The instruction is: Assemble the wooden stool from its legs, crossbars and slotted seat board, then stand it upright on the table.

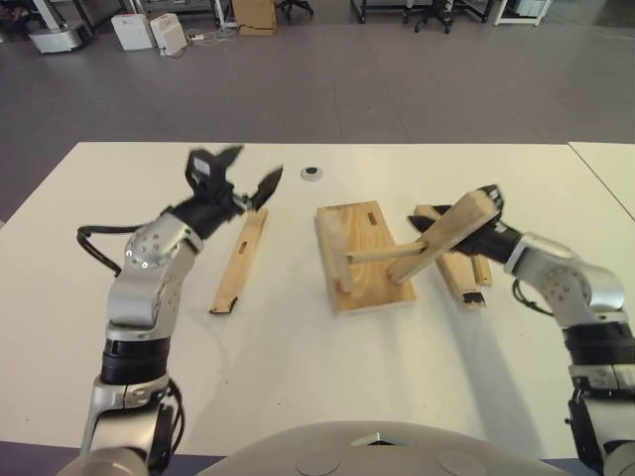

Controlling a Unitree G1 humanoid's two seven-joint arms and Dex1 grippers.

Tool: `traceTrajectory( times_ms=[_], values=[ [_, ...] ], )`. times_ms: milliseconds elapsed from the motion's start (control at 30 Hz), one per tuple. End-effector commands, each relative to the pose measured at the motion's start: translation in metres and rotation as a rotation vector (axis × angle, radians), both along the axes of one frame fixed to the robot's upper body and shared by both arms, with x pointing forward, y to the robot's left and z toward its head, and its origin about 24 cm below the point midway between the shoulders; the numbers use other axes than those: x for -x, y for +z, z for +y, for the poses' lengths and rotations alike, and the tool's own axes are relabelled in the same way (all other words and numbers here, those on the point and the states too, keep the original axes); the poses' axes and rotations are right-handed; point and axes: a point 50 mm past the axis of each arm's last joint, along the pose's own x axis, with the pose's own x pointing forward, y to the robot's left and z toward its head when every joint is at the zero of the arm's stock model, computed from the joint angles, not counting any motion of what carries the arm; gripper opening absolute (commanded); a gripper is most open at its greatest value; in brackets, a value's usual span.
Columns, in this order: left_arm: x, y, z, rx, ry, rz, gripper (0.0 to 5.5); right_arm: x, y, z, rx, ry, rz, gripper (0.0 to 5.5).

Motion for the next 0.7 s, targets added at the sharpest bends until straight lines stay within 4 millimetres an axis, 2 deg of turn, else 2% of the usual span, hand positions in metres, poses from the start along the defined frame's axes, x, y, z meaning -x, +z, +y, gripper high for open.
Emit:
traceTrajectory(
  times_ms=[33,100,167,233,300,367,433,467,567,700],
  values=[
    [0.036,-0.044,0.039,-0.309,-0.039,0.219,4.14,0.045,0.015,0.045,-0.003,0.306,-0.087,4.65],
    [0.043,-0.025,0.050,-0.345,-0.092,0.210,4.14,0.038,0.014,0.040,0.071,0.231,-0.135,4.65],
    [0.051,-0.016,0.048,-0.372,-0.191,0.226,4.14,0.005,0.006,0.018,0.237,0.039,-0.169,4.65],
    [0.059,-0.014,0.040,-0.385,-0.306,0.262,4.14,-0.039,-0.004,0.001,0.394,-0.137,-0.194,4.65],
    [0.065,-0.012,0.036,-0.425,-0.386,0.298,4.14,-0.073,-0.012,0.006,0.474,-0.181,-0.208,4.65],
    [0.072,-0.013,0.039,-0.548,-0.457,0.377,4.14,-0.093,-0.024,0.019,0.576,-0.112,-0.230,4.65],
    [0.083,-0.017,0.024,-0.577,-0.562,0.420,4.14,-0.101,-0.033,0.032,0.703,-0.015,-0.284,4.65],
    [0.088,-0.022,0.010,-0.553,-0.621,0.422,4.14,-0.103,-0.036,0.038,0.767,0.024,-0.318,4.65],
    [0.102,-0.032,-0.017,-0.552,-0.719,0.430,4.14,-0.102,-0.047,0.046,0.977,0.182,-0.422,4.65],
    [0.093,-0.046,-0.014,-0.715,-0.654,0.416,4.14,-0.088,-0.064,0.044,0.969,0.395,-0.372,4.65]
  ],
)
